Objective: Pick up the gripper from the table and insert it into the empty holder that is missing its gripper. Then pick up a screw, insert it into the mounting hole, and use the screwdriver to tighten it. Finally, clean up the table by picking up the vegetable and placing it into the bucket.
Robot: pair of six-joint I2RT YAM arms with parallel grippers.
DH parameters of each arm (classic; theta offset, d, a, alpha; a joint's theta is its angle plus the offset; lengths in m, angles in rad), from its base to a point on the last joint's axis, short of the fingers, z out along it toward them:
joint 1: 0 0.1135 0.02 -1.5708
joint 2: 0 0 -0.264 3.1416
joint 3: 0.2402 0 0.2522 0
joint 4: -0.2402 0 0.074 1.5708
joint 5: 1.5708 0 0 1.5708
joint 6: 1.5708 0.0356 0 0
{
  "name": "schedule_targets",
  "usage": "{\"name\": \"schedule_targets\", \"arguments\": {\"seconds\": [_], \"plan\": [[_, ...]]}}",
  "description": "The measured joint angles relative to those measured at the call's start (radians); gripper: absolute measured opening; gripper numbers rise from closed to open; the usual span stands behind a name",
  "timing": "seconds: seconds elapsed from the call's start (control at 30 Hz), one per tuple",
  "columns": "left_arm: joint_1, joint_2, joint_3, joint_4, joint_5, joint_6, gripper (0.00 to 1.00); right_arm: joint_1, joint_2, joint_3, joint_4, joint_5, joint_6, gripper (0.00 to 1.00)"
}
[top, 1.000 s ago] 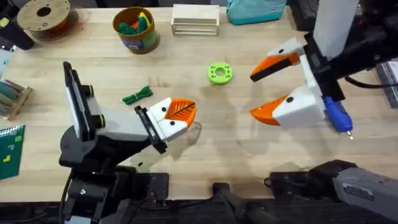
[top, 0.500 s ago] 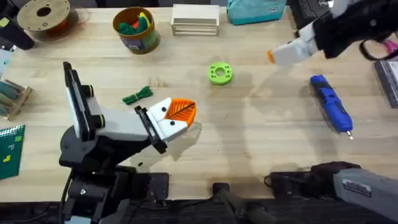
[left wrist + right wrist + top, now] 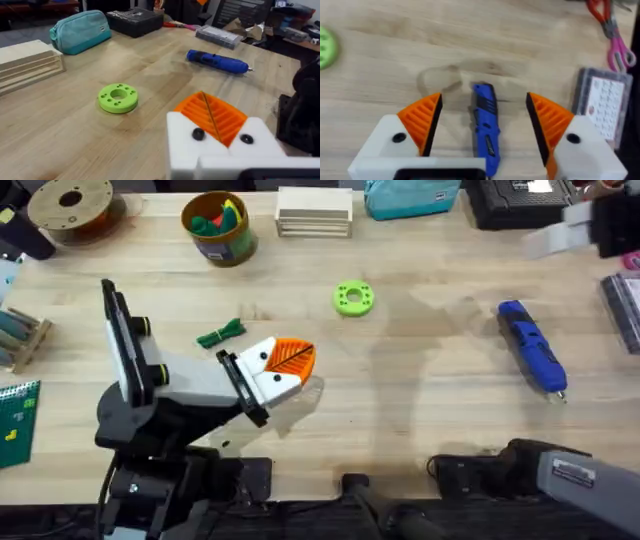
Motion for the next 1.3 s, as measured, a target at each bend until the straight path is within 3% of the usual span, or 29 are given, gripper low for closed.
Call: {"name": "schedule_targets", "arguments": {"seconds": [0.17,0.3,0.67,0.8,0.93,1.3], "plan": [[0.000,0.000,0.000,0.000,0.000,0.000,0.004,-0.145,0.061,0.000,-0.051,0.013,-0.004,0.991],[0.000,0.000,0.000,0.000,0.000,0.000,0.004,-0.197,0.143,-0.008,-0.104,0.017,-0.015,0.991],[0.000,0.000,0.000,0.000,0.000,0.000,0.004,-0.225,0.294,-0.011,-0.112,0.017,-0.140,0.991],[0.000,0.000,0.000,0.000,0.000,0.000,0.004,-0.225,0.459,-0.011,-0.083,-0.038,-0.175,0.991],[0.000,0.000,0.000,0.000,0.000,0.000,0.004,-0.225,0.540,-0.011,-0.075,-0.056,-0.185,0.991],[0.000,0.000,0.000,0.000,0.000,0.000,0.004,-0.225,0.620,-0.031,-0.037,-0.052,-0.245,0.991]]}}
